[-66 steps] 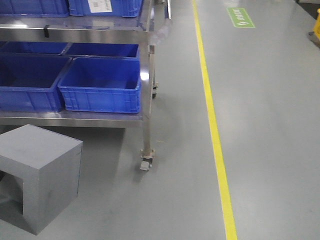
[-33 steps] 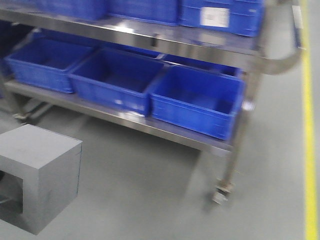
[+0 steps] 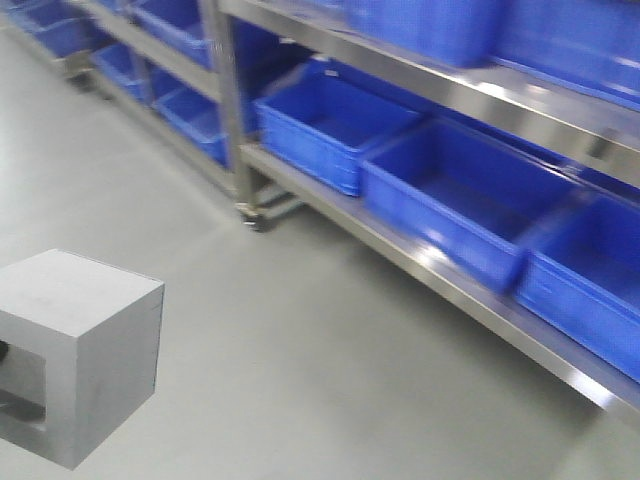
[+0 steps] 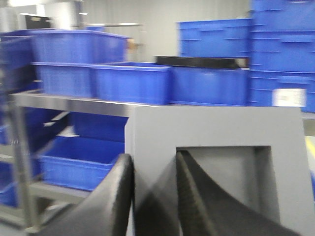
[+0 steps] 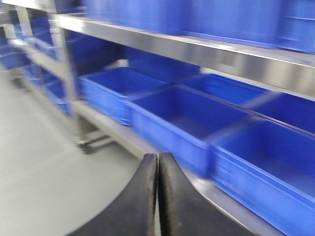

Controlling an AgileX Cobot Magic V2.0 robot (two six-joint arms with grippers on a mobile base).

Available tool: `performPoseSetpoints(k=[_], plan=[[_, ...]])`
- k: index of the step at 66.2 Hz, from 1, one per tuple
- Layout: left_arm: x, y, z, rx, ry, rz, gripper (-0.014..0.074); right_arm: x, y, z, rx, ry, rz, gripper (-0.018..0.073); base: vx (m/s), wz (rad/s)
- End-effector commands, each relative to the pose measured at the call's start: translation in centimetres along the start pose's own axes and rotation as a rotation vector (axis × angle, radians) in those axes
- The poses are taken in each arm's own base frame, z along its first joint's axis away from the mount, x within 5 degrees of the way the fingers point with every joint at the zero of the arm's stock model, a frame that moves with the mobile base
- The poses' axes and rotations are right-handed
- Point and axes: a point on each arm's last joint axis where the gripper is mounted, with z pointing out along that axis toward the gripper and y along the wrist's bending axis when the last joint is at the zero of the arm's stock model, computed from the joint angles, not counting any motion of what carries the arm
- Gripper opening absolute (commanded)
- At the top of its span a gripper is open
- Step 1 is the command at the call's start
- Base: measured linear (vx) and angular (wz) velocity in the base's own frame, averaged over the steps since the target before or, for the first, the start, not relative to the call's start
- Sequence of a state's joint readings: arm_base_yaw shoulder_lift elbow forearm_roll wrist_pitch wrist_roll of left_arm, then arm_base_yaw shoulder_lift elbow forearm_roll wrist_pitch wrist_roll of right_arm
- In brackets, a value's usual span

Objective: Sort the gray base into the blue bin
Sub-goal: 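Drive the base away from the table, turning into the aisle, then drive down the aisle holding the block in the left gripper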

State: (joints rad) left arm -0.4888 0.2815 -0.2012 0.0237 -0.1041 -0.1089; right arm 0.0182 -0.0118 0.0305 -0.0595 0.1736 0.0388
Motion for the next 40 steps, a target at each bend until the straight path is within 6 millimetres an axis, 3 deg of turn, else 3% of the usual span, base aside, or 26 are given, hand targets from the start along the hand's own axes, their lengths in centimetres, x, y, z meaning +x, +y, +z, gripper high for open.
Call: performPoseSetpoints(k=[1, 40], plan=[[-1.95, -0.2, 0.01, 0.016, -0.134, -0.012, -0.0006, -0.25, 0.0, -0.01, 0.003, -0.072, -0.011, -0.0009, 0.25, 0.75], [-1.95, -0.2, 0.01, 0.016, -0.134, -0.012, -0.0006, -0.25, 0.0, -0.01, 0.003, -0.072, -0.011, -0.0009, 0.23, 0.76]])
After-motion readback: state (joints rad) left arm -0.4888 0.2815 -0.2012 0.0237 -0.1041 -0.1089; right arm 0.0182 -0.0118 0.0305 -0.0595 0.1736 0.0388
